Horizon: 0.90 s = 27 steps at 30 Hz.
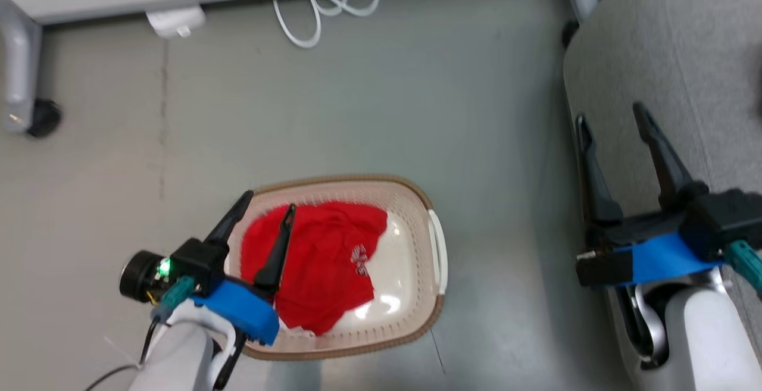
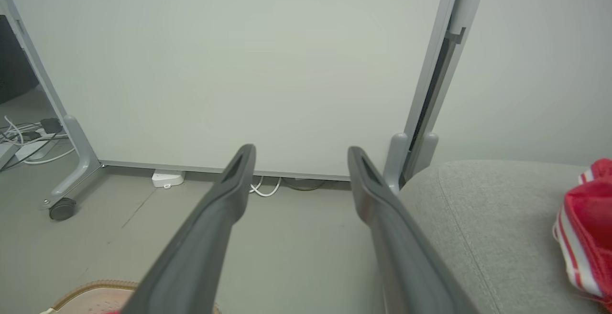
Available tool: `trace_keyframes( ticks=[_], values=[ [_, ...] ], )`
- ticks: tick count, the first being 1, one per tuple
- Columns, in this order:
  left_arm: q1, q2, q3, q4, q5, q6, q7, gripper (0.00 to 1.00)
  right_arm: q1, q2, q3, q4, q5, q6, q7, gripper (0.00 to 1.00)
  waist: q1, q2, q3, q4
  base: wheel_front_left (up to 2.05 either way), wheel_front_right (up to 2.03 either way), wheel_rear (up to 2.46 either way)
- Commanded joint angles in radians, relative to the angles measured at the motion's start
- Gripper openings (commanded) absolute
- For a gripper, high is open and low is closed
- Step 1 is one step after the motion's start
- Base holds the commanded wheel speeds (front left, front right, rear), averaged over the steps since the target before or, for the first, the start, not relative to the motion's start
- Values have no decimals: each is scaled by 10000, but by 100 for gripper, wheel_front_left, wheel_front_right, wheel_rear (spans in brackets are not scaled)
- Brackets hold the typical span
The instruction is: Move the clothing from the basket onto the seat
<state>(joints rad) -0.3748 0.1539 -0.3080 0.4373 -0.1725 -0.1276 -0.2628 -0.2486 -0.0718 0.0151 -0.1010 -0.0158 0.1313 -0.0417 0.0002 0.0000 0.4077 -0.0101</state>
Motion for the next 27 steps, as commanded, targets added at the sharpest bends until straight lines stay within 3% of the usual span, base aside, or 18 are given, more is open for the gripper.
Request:
trace_keyframes(
  ticks=[1, 15, 22, 27],
  values=[
    [-440, 163, -124, 339, -2, -39, -35, 100, -376, 1, 107, -10, 70, -10, -84, 100, -2, 0, 1526, -889, 0, 0, 0],
    [-3631, 1462, -1706, 4185, 392, 11, 675, 100, -1733, 236, 1239, 487, 501, -10, -835, 100, -2, 0, 4096, -2819, 0, 0, 0],
    [-4558, 2125, -1859, 5156, 844, 419, 1191, 100, -1974, 236, 1785, 803, 1158, -10, -1297, 100, -2, 0, 4865, -3389, 0, 0, 0],
    [-4987, 2487, -1892, 5528, 1083, 1016, 1524, 100, -2107, 236, 2102, 1144, 1538, -10, -1571, 100, -2, 0, 5232, -3582, 0, 0, 0]
  ],
)
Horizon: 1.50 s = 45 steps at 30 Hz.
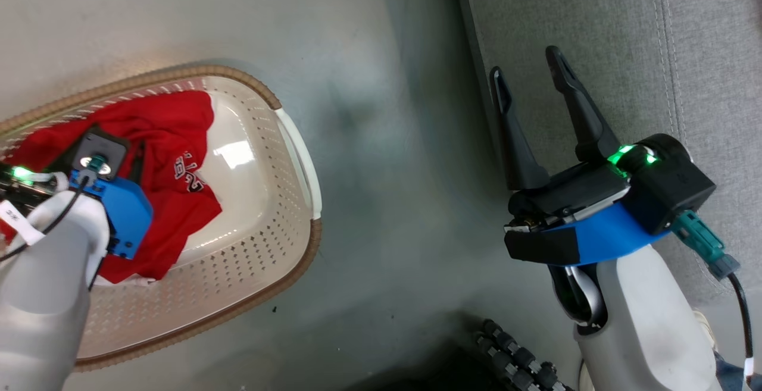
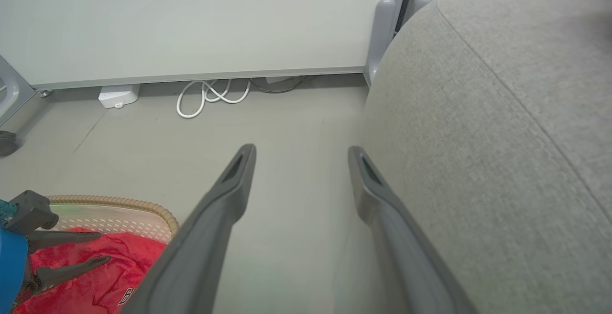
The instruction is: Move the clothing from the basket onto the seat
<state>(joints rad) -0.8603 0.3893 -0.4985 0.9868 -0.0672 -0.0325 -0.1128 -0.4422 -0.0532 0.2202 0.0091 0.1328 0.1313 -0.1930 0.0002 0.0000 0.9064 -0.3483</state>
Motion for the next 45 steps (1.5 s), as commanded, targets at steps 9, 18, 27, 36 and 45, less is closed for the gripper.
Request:
trace_keyframes(
  ticks=[9, 18, 27, 36, 45],
  values=[
    [-511, 479, -207, 289, 355, 666, 413, 100, -390, 45, 411, 470, 403, -10, -373, 100, -2, 0, 583, -403, 0, 0, 0],
    [-654, 490, -246, 409, 170, 688, 756, 0, -492, 46, 455, 740, 510, -10, -529, 100, -2, 0, 654, -490, 0, 0, 0],
    [-484, 277, -312, 546, -68, 657, 656, 0, -498, 45, 402, 976, 365, -10, -613, 100, -2, 0, 272, -339, 0, 0, 0],
    [162, -555, -77, 952, -815, 471, -76, 0, -313, 41, 263, 1203, 41, -10, -563, 100, -2, 0, -1309, 280, 0, 0, 0],
    [857, -2003, -167, 1302, -1509, -396, -1153, 0, 538, 24, -476, 1081, -579, -10, 13, 100, -2, 0, -4014, 1781, 0, 0, 0]
  ],
)
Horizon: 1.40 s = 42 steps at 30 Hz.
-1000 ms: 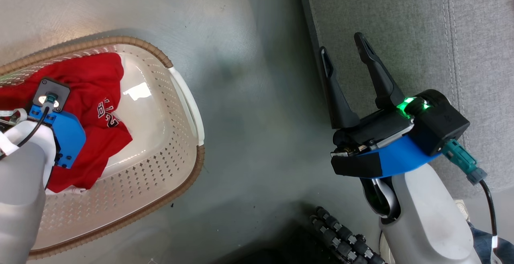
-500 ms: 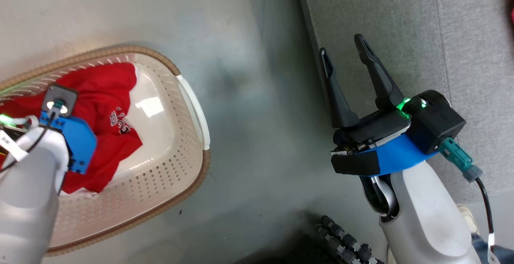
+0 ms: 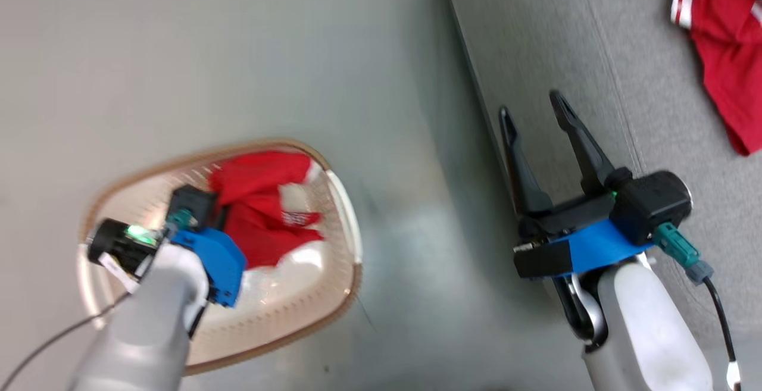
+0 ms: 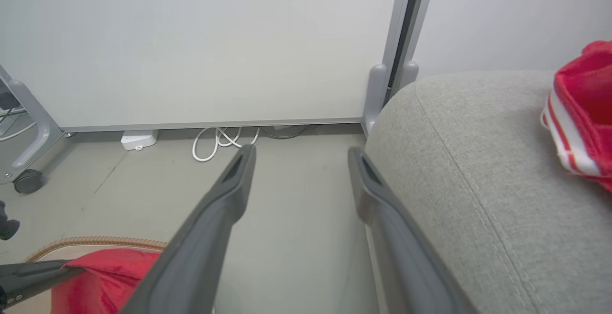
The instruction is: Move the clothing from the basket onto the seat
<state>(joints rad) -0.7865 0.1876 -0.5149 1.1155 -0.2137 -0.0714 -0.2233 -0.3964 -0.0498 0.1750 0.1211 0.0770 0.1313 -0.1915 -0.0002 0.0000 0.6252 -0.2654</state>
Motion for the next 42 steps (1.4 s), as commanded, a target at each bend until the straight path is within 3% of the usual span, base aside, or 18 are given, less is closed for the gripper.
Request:
trace_keyframes(
  ticks=[1, 9, 21, 30, 42],
  values=[
    [203, -125, -75, 31, -41, -90, -116, 0, 230, -9, -106, -70, -100, -10, 107, 100, 2, 0, -1531, 1136, 0, 0, 0],
    [863, -839, -483, -451, -371, -523, -410, 0, 1399, -10, -455, -549, -320, -10, 928, 100, 2, 0, -3659, 2241, 0, 0, 0],
    [1040, -1118, -1830, -3043, -1970, -598, -426, 0, 2455, -9, -344, -1018, -170, -10, 1674, 100, 2, 0, -5470, 2944, 0, 0, 0],
    [-10, -1256, -2985, -4347, -3380, -599, 237, 0, 2902, -60, -14, -1046, -90, -10, 2045, 100, 2, 0, -6227, 3333, 0, 0, 0],
    [-942, -1352, -3438, -4446, -4270, -600, 870, 0, 2942, -34, 430, -929, 120, -10, 2039, 100, 2, 0, -6441, 3339, 0, 0, 0]
  ],
)
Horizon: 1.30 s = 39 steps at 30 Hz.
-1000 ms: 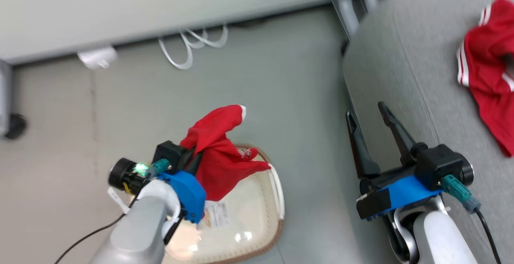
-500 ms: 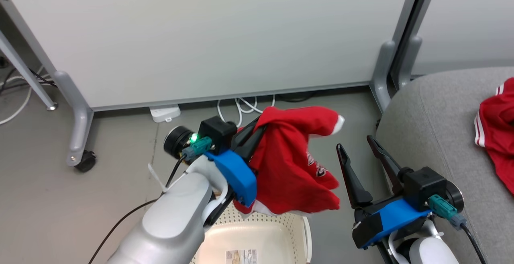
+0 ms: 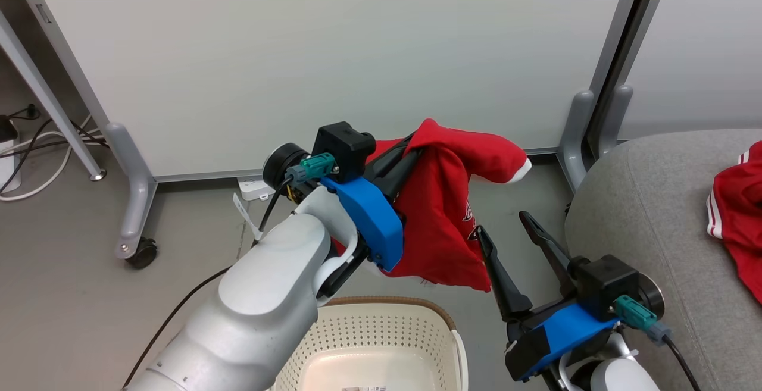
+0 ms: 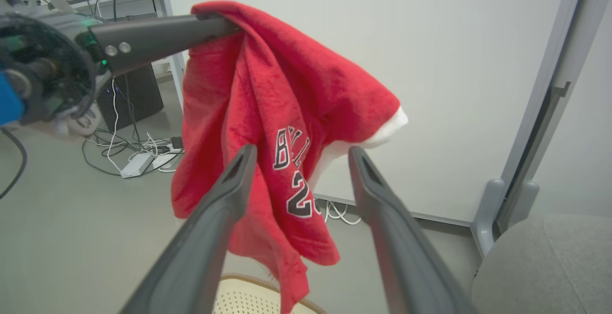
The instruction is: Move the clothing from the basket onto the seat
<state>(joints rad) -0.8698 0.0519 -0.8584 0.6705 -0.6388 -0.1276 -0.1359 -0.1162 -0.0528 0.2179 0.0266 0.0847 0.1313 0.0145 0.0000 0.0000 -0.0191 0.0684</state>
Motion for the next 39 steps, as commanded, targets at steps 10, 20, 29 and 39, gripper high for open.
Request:
trace_keyframes(
  ticks=[10, 20, 29, 39],
  values=[
    [-1, -8, -366, 242, -382, -14, 46, 0, -191, 7, 404, 371, 223, -10, 108, 100, 0, 0, 56, -13, 0, 0, 0],
    [-199, -4, -751, 116, -729, 98, 29, 0, -1109, 8, 1154, 1502, 534, -9, 551, 100, 0, 0, 149, 70, 0, 0, 0],
    [-368, -5, -1131, 54, -1011, 188, -10, 0, -2741, 16, 2150, 3676, 1130, -10, 736, 100, 0, 0, 198, 94, 0, 0, 0],
    [-454, -4, -1604, -19, -1389, 224, -73, 0, -4087, 28, 2099, 5603, 1091, -9, 141, 100, 0, 0, 202, 208, 0, 0, 0]
  ],
)
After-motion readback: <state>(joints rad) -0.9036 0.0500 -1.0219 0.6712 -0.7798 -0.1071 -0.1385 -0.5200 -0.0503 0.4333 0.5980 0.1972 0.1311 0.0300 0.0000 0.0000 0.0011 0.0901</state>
